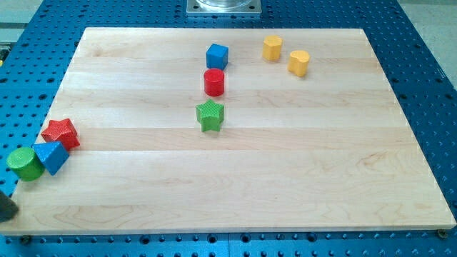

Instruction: Move the triangle to the bottom left of the green star

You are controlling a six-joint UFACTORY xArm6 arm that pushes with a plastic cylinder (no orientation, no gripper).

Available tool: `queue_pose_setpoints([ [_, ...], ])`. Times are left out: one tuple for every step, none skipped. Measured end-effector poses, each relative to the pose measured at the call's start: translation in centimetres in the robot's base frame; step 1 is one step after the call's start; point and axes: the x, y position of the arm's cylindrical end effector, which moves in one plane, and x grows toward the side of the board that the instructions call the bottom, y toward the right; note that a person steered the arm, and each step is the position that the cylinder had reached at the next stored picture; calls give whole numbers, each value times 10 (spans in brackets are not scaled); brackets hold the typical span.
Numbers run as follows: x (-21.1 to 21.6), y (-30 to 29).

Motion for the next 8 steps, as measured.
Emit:
queue_pose_setpoints([
  [-23,44],
  [-31,42],
  [3,0],
  [-30,5],
  [-89,45],
  [-80,22],
  [-80,78],
  [-69,171],
])
